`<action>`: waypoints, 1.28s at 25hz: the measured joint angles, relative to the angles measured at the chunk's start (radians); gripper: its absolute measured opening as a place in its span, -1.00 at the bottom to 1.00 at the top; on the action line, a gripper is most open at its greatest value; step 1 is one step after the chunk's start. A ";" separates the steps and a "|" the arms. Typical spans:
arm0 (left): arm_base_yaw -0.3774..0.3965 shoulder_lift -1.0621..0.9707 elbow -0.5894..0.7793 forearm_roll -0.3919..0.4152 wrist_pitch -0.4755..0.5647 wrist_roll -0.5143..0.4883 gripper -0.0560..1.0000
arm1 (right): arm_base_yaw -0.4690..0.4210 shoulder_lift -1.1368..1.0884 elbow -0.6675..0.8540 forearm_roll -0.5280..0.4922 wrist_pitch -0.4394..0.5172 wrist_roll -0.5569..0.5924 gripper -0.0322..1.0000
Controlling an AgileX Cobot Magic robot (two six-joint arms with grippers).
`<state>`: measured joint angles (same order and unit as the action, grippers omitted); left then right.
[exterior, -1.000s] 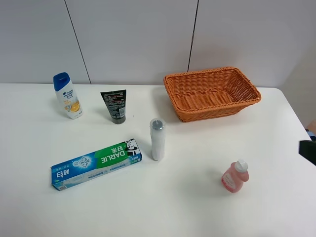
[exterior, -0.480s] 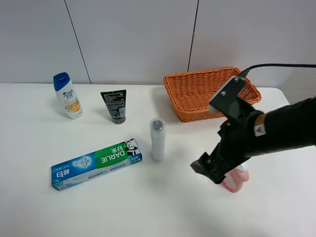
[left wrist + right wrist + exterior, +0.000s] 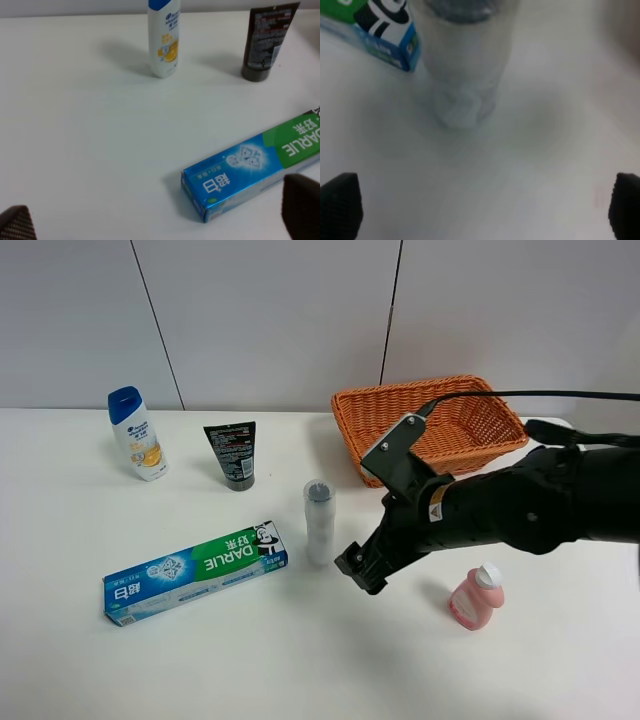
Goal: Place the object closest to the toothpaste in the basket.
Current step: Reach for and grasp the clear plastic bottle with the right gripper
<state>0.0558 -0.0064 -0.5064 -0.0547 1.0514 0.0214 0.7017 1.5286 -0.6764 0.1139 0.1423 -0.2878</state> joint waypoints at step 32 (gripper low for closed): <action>0.000 0.000 0.000 0.000 0.000 0.000 0.99 | 0.021 0.385 -0.308 0.005 -0.086 0.026 0.89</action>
<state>0.0558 -0.0064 -0.5064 -0.0547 1.0514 0.0214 0.7232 1.9136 -0.9841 0.1194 0.0559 -0.2621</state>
